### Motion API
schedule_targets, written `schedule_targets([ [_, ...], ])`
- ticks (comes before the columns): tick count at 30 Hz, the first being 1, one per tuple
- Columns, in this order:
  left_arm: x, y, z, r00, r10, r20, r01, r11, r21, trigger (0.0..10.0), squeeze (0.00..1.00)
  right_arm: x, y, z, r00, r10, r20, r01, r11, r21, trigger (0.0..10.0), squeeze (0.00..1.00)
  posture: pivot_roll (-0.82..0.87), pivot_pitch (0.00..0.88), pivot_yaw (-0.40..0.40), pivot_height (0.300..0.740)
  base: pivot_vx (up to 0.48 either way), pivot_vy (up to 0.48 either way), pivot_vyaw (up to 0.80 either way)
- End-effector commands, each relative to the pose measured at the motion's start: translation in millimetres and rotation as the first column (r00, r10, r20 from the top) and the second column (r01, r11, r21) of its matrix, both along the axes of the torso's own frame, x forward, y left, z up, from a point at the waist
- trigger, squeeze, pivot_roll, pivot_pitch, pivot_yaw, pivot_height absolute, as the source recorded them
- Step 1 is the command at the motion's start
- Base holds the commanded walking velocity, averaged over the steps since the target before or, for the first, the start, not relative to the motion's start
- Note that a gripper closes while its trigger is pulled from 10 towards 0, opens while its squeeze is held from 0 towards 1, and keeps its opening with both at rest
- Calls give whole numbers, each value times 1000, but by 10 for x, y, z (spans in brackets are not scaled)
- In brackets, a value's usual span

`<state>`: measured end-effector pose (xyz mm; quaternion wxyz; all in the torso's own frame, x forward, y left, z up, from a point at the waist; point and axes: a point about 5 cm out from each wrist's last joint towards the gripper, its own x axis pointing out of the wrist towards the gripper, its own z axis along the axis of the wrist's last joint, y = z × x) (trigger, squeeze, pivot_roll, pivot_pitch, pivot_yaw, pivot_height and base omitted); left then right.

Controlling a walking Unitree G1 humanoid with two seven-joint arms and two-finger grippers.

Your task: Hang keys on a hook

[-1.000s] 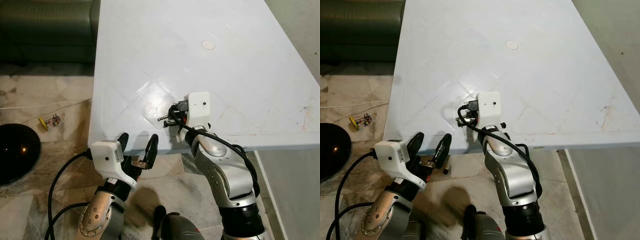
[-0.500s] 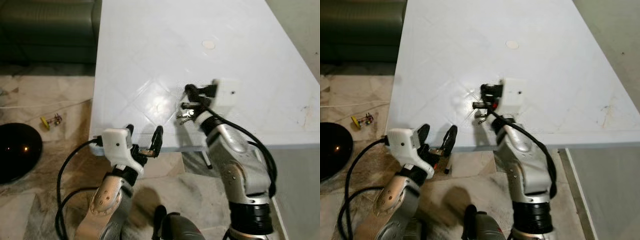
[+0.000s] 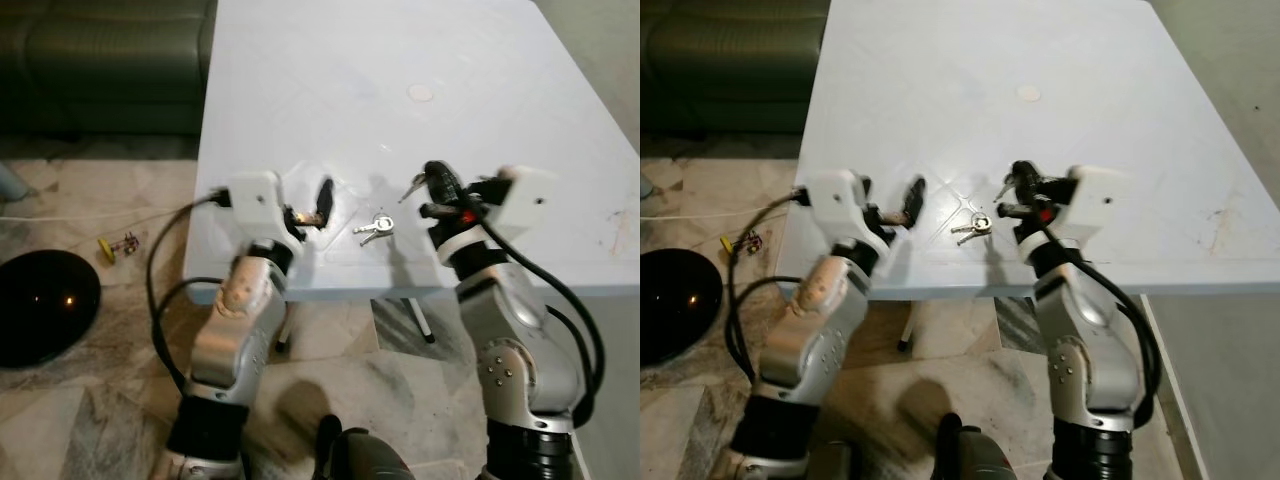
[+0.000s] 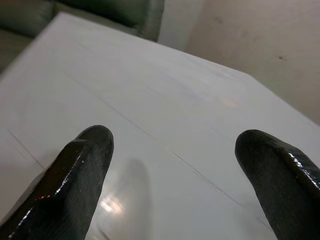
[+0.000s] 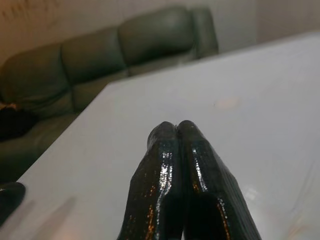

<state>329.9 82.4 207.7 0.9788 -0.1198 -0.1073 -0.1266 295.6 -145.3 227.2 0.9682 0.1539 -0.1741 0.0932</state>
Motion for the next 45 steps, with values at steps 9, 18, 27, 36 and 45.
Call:
schedule_targets([
  [9, -50, 294, -104, 999, -20, 31, 19, 999, 32, 10000, 0, -199, -208, -154, 996, -86, 34, 89, 990, -107, 10000, 0, 115, 108, -27, 740, 0, 0, 0],
  [18, -153, 637, -399, 996, 71, -61, -70, 997, 19, 10000, 0, -229, -301, -354, 989, -143, -26, 137, 978, -158, 10000, 0, 123, 72, -29, 740, 0, 0, 0],
  [27, -95, 773, -404, 989, 143, -47, -140, 989, 57, 10000, 0, -138, -291, -496, 990, -135, -48, 122, 970, -210, 10000, 0, 148, 73, -38, 740, 0, 0, 0],
  [36, -152, 671, -456, 994, 112, -14, -110, 990, 89, 10000, 0, -118, -202, -596, 992, -112, -58, 97, 970, -222, 10000, 0, 143, 74, -39, 740, 0, 0, 0],
  [45, -89, 674, -460, 993, 115, -14, -114, 991, 70, 10000, 0, -70, -231, -635, 987, -137, -79, 116, 968, -224, 10000, 0, 133, 48, -40, 740, 0, 0, 0],
])
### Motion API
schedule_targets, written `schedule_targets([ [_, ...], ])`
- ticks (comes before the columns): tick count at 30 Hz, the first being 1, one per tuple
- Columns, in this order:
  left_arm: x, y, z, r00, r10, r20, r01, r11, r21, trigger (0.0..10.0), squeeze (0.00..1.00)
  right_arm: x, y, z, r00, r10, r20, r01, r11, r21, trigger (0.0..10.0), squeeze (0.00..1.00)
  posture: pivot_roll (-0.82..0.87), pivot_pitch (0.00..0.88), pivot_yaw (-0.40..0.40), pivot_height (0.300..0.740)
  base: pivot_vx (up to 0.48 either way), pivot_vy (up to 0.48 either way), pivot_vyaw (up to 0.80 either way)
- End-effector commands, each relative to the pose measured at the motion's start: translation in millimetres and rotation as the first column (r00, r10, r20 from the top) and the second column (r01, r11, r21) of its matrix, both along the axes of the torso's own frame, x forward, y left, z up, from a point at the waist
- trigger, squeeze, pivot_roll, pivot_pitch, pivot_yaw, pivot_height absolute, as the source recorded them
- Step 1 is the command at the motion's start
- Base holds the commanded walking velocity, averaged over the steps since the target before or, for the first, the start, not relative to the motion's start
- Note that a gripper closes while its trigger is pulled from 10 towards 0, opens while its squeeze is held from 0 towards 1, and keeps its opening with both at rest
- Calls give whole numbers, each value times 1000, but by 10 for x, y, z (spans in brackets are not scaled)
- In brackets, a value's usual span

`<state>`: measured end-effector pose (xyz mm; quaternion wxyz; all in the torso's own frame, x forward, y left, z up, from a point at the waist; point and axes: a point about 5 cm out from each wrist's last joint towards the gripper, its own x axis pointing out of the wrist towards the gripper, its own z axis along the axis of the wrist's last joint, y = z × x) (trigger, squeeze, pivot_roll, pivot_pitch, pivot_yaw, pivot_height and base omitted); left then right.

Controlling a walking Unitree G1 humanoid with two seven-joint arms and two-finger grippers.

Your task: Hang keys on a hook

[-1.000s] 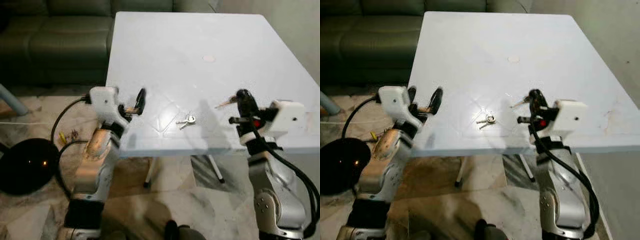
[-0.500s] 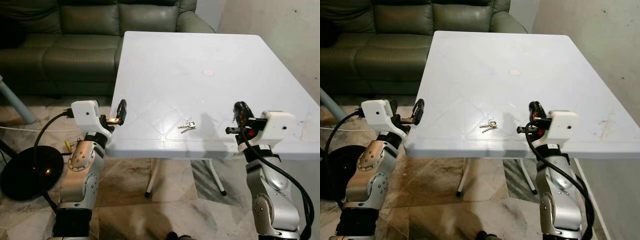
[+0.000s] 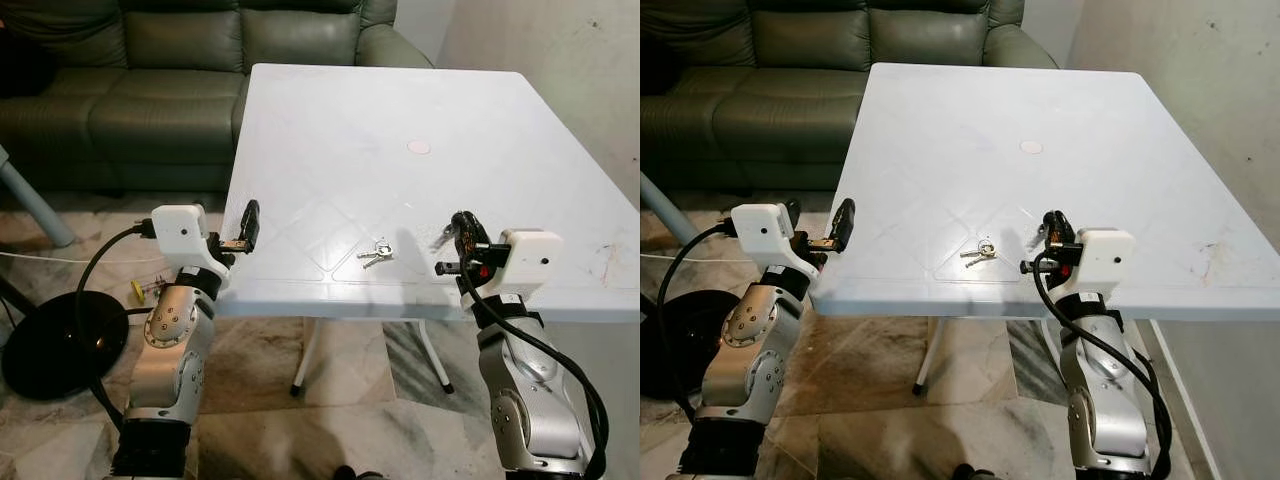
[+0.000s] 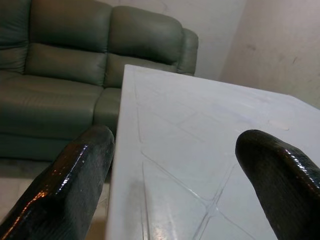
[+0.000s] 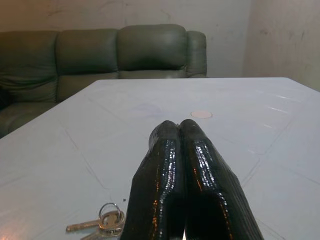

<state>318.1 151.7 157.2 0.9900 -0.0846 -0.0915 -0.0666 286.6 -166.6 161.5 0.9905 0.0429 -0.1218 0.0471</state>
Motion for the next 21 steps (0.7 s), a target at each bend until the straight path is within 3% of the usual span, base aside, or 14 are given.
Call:
schedule_targets([
  [1, 36, -20, 46, 1000, -10, 21, 10, 1000, 2, 10000, 0, 27, -20, 25, 1000, -13, 11, 13, 1000, -6, 10000, 0, 133, 48, -40, 740, 0, 0, 0],
  [6, 82, -23, 71, 1000, -1, 29, 2, 1000, -14, 10000, 0, 59, -22, 42, 1000, -21, 6, 21, 1000, -23, 10000, 0, 126, 36, -38, 740, 0, 0, 0],
  [21, 217, -88, 86, 999, -27, 16, 28, 997, -65, 10000, 0, 127, -16, 41, 1000, -15, -18, 15, 999, -42, 10000, 0, 103, 0, -35, 740, 0, 0, -767],
])
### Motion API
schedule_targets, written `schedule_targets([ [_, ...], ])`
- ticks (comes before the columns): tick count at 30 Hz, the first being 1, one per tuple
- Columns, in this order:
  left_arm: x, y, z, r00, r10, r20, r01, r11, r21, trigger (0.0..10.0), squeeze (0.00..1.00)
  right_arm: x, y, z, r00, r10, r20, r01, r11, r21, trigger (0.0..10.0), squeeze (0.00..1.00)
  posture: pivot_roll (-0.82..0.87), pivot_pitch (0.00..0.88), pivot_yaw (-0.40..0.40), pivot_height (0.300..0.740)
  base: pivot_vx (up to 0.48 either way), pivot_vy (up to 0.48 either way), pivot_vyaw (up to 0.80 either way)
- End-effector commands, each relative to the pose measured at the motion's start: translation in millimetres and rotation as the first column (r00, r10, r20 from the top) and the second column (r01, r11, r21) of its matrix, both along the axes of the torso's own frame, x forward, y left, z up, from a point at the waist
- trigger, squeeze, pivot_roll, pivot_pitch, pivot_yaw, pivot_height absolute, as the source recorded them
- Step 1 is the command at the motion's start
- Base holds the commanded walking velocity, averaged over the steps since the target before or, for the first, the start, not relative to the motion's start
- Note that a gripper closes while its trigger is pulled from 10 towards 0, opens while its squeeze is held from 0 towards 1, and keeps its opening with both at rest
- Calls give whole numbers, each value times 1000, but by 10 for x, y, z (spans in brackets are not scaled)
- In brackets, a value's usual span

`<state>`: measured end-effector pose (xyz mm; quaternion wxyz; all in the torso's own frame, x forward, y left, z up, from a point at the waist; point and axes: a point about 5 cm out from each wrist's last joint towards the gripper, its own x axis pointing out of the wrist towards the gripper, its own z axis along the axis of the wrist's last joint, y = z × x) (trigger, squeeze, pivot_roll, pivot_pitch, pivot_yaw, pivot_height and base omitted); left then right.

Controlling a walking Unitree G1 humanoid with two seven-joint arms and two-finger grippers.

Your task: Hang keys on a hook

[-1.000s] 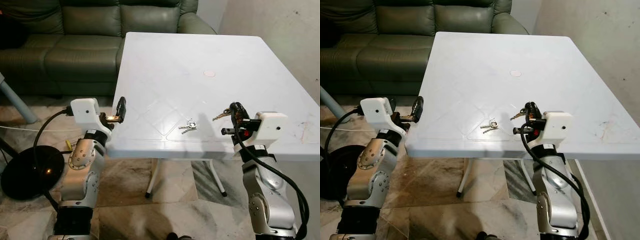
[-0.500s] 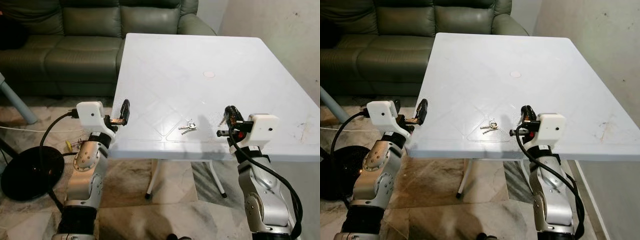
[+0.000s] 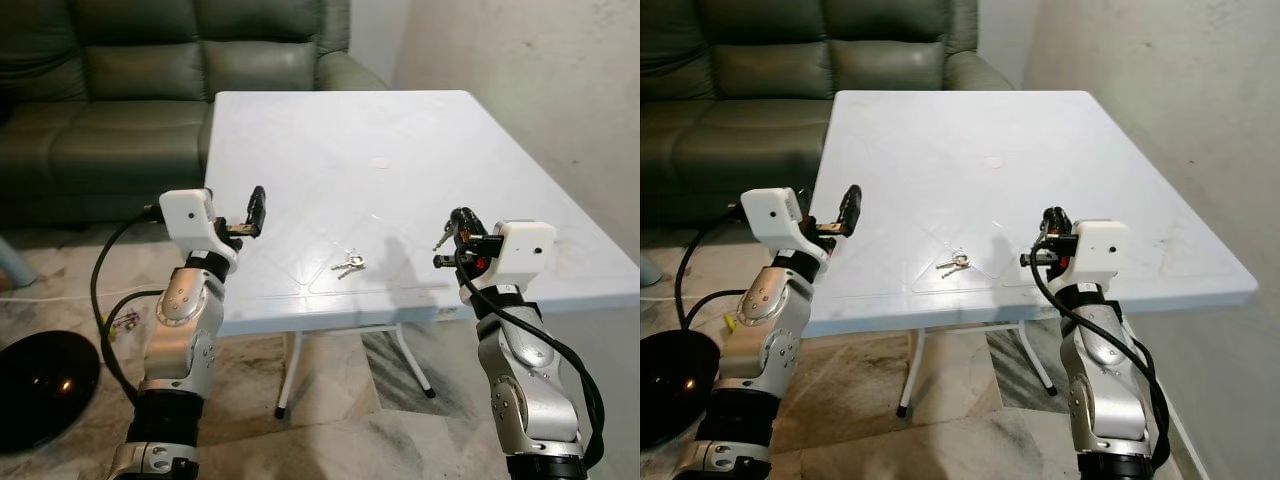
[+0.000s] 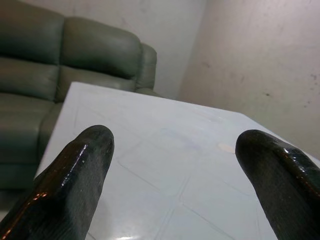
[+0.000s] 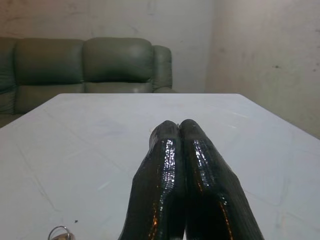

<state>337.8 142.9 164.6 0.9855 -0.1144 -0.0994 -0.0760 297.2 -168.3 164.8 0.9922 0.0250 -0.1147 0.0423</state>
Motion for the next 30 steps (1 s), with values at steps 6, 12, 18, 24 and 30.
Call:
schedule_targets([
  [6, 34, -4, 5, 1000, 6, -5, -6, 1000, -21, 10000, 0, 20, 29, 1, 1000, 9, -10, -10, 1000, -7, 10000, 0, 106, 0, -42, 740, 0, 276, -769],
  [12, 33, -5, -4, 999, 31, -17, -32, 999, -33, 10000, 0, 28, 37, -11, 1000, 15, -19, -16, 1000, -9, 10000, 0, 113, 0, -51, 740, 0, 0, -769],
  [18, 14, 24, -19, 999, 48, -19, -48, 999, -23, 10000, 0, 36, 72, 1, 999, 25, -20, -25, 1000, -2, 10000, 0, 118, 3, -59, 740, 0, 0, -769],
  [24, 34, 48, -16, 997, 71, -41, -73, 997, -39, 10000, 0, 41, 72, 6, 999, 22, -23, -22, 1000, 1, 10000, 0, 120, 10, -61, 740, 0, 0, -769],
  [30, 38, 36, -20, 996, 74, -50, -76, 996, -38, 10000, 0, 45, 64, 15, 1000, 18, -24, -18, 1000, 2, 10000, 0, 119, 18, -59, 740, 0, 0, -769],
])
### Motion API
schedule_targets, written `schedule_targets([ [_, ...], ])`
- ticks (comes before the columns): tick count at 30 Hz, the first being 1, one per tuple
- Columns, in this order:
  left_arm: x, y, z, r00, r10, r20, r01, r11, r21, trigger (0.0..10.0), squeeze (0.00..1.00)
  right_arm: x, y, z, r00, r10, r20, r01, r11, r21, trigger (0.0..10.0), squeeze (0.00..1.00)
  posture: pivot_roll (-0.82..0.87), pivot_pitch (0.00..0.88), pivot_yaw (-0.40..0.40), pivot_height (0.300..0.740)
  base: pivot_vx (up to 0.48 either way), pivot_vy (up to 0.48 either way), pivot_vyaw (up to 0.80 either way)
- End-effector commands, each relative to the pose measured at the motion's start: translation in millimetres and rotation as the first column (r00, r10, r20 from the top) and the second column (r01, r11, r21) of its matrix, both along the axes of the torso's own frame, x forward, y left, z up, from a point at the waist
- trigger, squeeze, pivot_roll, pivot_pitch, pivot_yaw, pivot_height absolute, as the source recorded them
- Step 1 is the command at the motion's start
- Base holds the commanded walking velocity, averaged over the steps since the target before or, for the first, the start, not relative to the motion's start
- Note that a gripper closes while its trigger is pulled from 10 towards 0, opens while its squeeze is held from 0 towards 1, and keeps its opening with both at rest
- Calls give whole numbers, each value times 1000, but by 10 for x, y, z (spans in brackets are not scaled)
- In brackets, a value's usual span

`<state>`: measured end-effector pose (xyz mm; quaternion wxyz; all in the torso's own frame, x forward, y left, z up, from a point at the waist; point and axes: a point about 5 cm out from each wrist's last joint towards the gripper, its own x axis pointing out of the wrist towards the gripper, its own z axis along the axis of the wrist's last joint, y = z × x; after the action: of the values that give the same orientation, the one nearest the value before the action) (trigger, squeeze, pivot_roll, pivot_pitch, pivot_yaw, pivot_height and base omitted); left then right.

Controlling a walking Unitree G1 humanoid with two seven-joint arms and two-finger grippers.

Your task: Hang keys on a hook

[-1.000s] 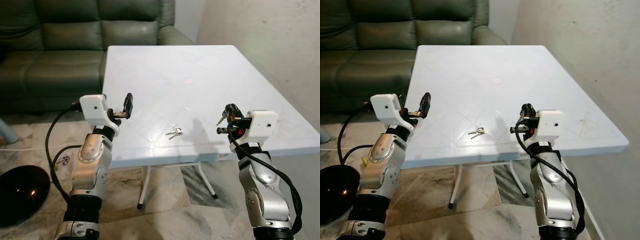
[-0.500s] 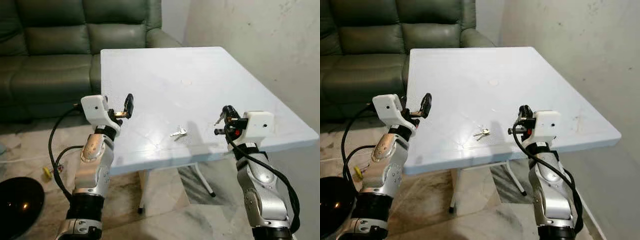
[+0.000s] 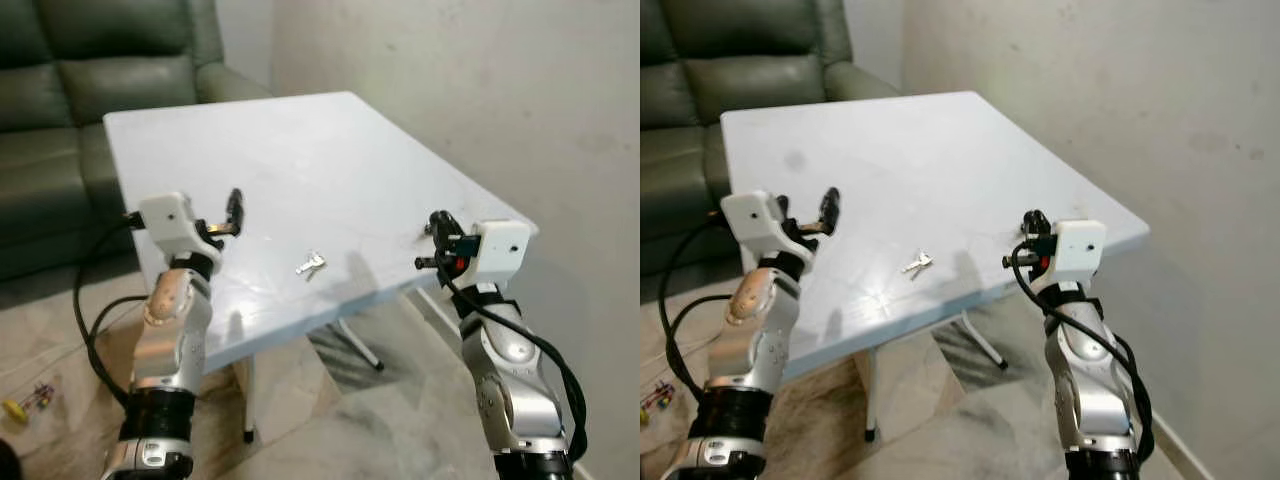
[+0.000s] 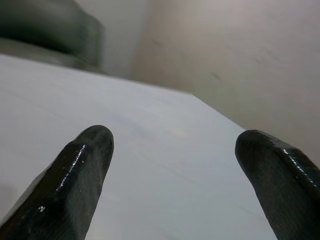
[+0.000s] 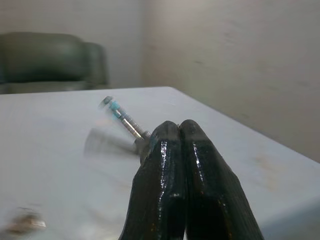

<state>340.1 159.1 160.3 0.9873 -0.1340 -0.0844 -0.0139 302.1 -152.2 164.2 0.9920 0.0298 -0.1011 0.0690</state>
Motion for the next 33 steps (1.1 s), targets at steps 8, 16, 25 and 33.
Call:
schedule_targets([
  [8, 19, -102, 13, 1000, -21, -14, 21, 1000, 8, 10000, 0, 7, -89, 32, 999, -42, 2, 42, 999, 5, 10000, 0, 118, 18, -57, 740, 0, 0, -769],
  [16, 29, -98, 30, 1000, -16, -14, 17, 1000, 10, 10000, 0, 22, -67, 52, 999, -34, 7, 34, 999, 4, 10000, 0, 119, 9, -62, 740, 0, 0, -769],
  [25, 30, -119, 10, 999, -19, -27, 20, 1000, 19, 10000, 0, 10, -56, 55, 1000, -29, 7, 29, 1000, 6, 10000, 0, 115, 0, -62, 740, 0, 0, -769],
  [33, 45, -132, 20, 999, -24, -25, 25, 999, 21, 10000, 0, 18, -52, 64, 1000, -23, 9, 23, 1000, 2, 10000, 0, 114, 0, -63, 740, 0, 0, -770],
])
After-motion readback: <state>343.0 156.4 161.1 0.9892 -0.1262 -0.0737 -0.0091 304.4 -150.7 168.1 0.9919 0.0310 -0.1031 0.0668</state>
